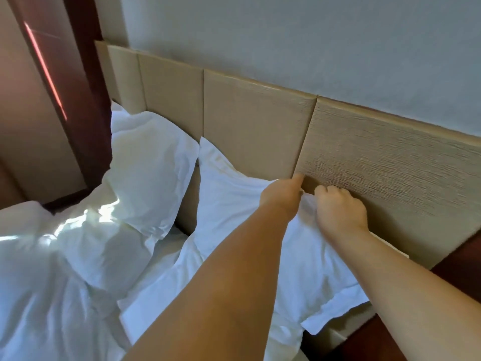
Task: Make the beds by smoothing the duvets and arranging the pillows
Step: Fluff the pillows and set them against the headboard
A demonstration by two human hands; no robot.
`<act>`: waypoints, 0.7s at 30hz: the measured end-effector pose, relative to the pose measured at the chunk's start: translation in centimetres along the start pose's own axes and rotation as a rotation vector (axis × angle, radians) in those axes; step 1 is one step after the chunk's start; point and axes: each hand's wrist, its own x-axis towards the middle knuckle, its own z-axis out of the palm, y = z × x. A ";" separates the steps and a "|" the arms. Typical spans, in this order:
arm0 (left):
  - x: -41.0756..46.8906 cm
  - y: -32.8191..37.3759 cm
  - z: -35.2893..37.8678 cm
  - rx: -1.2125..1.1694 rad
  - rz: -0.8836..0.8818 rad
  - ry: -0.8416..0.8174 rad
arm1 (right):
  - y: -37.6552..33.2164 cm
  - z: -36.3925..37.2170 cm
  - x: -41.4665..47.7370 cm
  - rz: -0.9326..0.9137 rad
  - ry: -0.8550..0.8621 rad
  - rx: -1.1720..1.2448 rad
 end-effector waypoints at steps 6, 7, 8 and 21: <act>-4.8 -7.0 -1.7 0.051 -0.051 0.091 | -8.4 -1.4 1.0 -0.210 0.106 0.044; -5.9 -8.9 -2.2 0.067 -0.097 0.080 | -10.4 -1.4 1.0 -0.246 0.095 0.066; -7.2 -10.8 -2.7 0.087 -0.145 0.064 | -12.6 -1.2 0.9 -0.286 0.086 0.087; -23.0 -37.4 0.9 0.049 -0.906 -0.205 | -37.2 10.4 -5.2 -0.698 -0.296 0.262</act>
